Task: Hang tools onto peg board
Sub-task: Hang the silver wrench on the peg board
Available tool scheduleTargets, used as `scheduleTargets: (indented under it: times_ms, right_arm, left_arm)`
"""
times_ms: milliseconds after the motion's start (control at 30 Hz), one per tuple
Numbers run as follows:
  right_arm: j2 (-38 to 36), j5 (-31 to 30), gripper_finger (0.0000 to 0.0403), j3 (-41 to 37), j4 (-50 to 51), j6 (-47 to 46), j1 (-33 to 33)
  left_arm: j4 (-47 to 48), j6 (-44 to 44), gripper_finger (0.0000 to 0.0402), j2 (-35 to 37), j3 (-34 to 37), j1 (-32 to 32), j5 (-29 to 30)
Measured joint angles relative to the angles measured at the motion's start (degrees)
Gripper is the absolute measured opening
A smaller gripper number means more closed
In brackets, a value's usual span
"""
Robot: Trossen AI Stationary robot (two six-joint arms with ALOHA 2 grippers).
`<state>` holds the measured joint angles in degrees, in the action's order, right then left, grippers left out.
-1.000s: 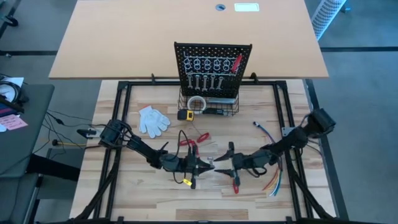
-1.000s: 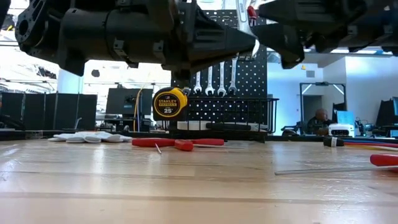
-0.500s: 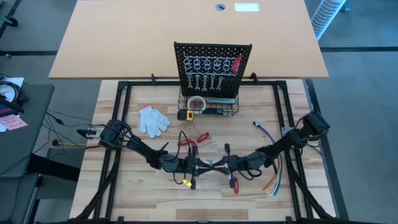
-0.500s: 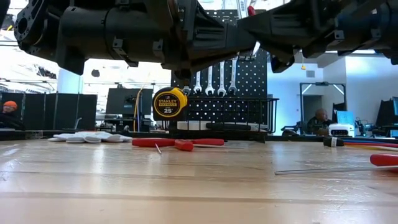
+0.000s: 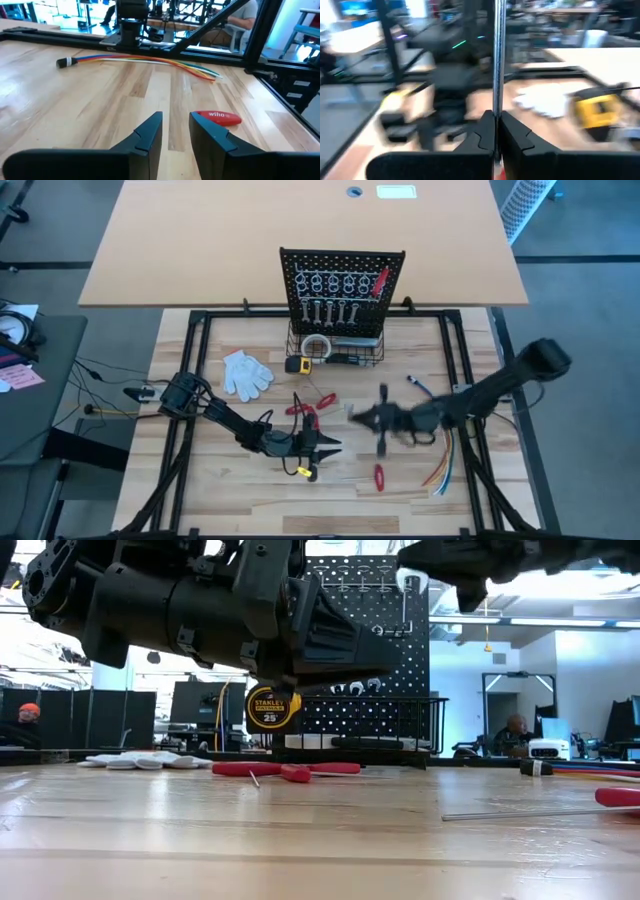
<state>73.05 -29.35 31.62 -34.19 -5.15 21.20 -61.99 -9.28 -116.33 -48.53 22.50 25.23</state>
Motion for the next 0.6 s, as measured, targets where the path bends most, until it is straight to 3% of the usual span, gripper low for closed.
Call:
scheduleTargets:
  times_ms: [167,333,600]
  right_arm:
    - [-9.27,5.71,0.0013,-0.23,13.46,-5.36,-12.76]
    - [-8.99,17.17,0.0012,-2.29,11.94,-6.46,-26.4]
    - [-11.32,29.66,0.0014,-5.69,11.27,-6.34,-43.54]
  left_arm:
    - [0.13,-1.03,0.0095,0.0,0.0,0.0,0.0]
    - [0.13,-1.05,0.0095,0.0,0.0,0.0,0.01]
    - [2.69,-3.12,0.0095,0.0,0.04,-0.02,1.1]
